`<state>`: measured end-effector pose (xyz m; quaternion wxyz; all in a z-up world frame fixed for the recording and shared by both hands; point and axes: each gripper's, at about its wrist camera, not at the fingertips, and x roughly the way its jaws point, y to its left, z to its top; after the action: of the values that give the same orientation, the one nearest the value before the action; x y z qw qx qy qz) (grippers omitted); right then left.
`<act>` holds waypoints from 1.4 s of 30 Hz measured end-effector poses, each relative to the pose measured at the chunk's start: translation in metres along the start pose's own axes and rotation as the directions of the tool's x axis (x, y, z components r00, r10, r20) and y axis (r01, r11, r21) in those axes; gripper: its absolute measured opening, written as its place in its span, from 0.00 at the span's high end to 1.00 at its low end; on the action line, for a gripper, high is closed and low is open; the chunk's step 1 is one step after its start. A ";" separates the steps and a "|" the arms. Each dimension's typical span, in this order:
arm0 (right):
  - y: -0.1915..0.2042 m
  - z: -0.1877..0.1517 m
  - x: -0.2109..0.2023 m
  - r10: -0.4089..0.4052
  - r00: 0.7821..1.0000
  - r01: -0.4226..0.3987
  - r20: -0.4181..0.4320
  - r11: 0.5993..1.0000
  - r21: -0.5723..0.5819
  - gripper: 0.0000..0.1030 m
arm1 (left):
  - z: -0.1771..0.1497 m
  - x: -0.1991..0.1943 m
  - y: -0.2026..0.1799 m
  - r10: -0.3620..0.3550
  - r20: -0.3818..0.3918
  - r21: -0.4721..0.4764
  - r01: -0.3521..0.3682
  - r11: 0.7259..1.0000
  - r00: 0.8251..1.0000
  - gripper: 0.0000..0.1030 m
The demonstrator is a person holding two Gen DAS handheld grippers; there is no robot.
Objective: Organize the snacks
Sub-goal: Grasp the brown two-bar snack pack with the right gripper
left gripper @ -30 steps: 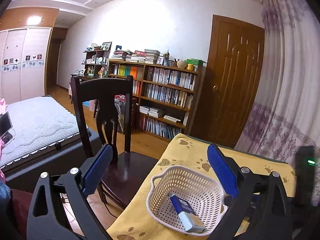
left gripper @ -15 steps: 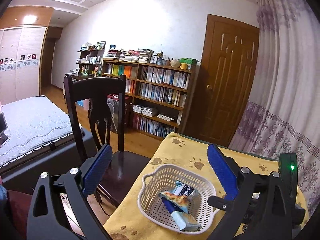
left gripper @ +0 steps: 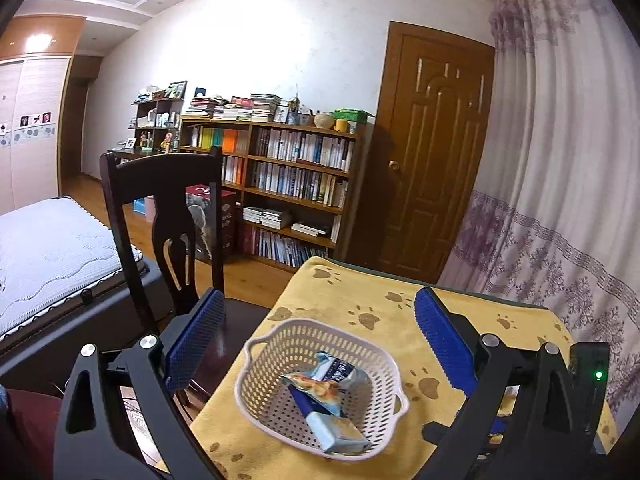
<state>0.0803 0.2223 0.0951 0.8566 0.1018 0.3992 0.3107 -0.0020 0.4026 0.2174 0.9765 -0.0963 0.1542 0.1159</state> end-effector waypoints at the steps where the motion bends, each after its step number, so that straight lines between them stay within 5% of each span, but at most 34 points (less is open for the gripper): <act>1: -0.003 0.000 -0.003 -0.008 1.000 0.008 0.008 1.000 0.002 0.32 | -0.001 0.000 -0.002 -0.004 -0.002 0.006 0.004 1.000 1.000 0.06; 10: -0.072 -0.015 -0.054 -0.141 0.987 0.133 0.074 0.986 0.100 0.32 | -0.011 0.004 -0.030 -0.051 -0.036 0.043 0.052 0.998 0.998 0.03; 21: -0.183 -0.038 -0.122 -0.341 0.935 0.300 0.096 0.908 0.293 0.32 | -0.036 0.014 -0.082 -0.124 -0.110 0.149 0.140 0.979 0.986 0.03; 28: -0.212 -0.057 -0.116 -0.386 0.922 0.358 0.028 0.879 0.315 0.33 | -0.055 0.025 -0.107 -0.162 -0.175 0.187 0.194 0.963 0.971 0.03; 38: -0.207 -0.047 -0.070 -0.436 0.896 0.444 -0.084 0.879 0.171 0.33 | -0.063 0.033 -0.110 -0.161 -0.204 0.191 0.200 0.961 0.966 0.03; 42: -0.201 -0.045 -0.055 -0.498 0.861 0.507 -0.102 0.856 0.099 0.33 | -0.063 0.035 -0.109 -0.159 -0.207 0.186 0.198 0.962 0.965 0.03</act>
<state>0.1100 0.0275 0.0146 0.8850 0.0348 0.4611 0.0548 0.0406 0.2918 0.1642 0.9684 -0.0193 0.2486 0.0008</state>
